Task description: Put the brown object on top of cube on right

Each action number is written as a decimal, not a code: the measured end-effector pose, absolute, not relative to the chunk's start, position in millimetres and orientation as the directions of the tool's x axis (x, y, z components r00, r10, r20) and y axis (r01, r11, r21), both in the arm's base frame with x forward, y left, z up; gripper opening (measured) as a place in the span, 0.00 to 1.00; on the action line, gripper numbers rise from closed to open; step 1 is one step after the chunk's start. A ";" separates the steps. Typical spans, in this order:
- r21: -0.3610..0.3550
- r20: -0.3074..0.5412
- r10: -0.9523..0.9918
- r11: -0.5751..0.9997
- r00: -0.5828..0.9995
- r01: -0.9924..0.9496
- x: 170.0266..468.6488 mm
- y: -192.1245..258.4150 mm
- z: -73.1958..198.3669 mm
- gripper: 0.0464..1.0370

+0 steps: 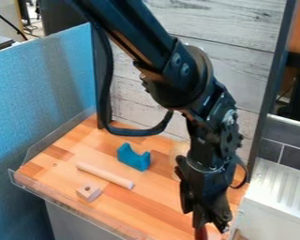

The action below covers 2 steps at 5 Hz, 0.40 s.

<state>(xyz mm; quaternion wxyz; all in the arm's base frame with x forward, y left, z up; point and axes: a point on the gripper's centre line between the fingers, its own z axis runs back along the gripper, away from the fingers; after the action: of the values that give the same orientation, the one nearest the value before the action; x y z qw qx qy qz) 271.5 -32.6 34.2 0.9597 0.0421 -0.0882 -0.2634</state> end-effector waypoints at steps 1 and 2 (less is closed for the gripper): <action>0.127 0.149 -0.510 0.860 0.847 0.495 273.7 -33.8 36.5 0.25; 0.127 0.152 -0.511 0.859 0.846 0.496 276.1 -34.8 38.9 0.25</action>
<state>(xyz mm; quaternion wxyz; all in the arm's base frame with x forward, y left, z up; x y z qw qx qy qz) 276.1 -34.8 38.9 0.9598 0.0412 -0.0907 -0.2625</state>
